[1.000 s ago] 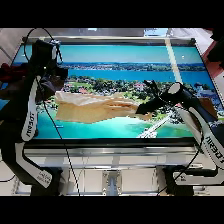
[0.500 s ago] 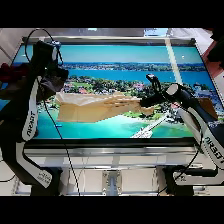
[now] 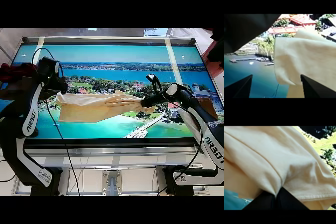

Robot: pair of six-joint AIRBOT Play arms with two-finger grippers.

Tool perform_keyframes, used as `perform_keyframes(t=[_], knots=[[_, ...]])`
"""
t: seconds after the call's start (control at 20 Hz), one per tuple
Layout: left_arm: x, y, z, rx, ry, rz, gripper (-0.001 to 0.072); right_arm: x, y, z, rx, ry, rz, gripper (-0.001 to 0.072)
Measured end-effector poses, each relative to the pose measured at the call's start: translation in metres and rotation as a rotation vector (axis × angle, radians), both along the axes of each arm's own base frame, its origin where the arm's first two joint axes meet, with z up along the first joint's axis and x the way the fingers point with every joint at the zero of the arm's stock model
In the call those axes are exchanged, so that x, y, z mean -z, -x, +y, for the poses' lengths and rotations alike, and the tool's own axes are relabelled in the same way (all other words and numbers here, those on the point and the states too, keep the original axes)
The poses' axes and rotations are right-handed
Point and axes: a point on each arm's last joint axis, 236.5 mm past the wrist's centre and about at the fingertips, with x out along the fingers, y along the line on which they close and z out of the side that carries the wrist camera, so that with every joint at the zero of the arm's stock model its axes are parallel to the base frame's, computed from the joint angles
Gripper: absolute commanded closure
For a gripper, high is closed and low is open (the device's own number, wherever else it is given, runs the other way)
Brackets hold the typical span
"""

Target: Fold the shirts.

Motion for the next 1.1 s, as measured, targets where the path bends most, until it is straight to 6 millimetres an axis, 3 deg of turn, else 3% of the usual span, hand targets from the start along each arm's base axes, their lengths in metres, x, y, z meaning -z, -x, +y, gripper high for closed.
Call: perform_keyframes(t=[0.4, 0.45, 0.5, 0.55, 0.75, 0.9, 1.0, 1.1], knots=[[0.037, -0.001, -0.001, -0.09, 0.174, 0.026, 0.0025, 0.0, 0.0, 0.0, 0.003, 0.001, 0.003, 0.0679], [0.043, 0.0, -0.003, -0.09, 0.189, 0.036, 0.0088, 0.0, 0.0, 0.0, 0.007, 0.0, 0.004, 0.068], [0.047, 0.0, -0.005, -0.089, 0.202, 0.043, 0.0337, 0.0, 0.0, -0.001, 0.009, 0.0, 0.005, 0.068], [0.05, 0.0, -0.008, -0.087, 0.215, 0.051, 0.0684, 0.0, 0.0, -0.001, 0.012, -0.001, 0.006, 0.068], [0.047, -0.001, -0.015, -0.048, 0.247, 0.063, 0.0697, -0.002, -0.001, -0.001, 0.021, -0.003, 0.009, 0.0681], [0.009, -0.012, -0.018, 0.007, 0.258, 0.019, 0.0697, -0.025, -0.012, -0.006, 0.036, 0.012, -0.025, 0.0682], [-0.041, -0.025, -0.018, 0.043, 0.256, -0.079, 0.0697, -0.058, -0.021, -0.016, 0.036, 0.055, -0.082, 0.0682], [-0.11, -0.031, -0.018, 0.077, 0.248, -0.221, 0.0697, -0.105, -0.026, -0.031, 0.039, 0.12, -0.166, 0.0682]])
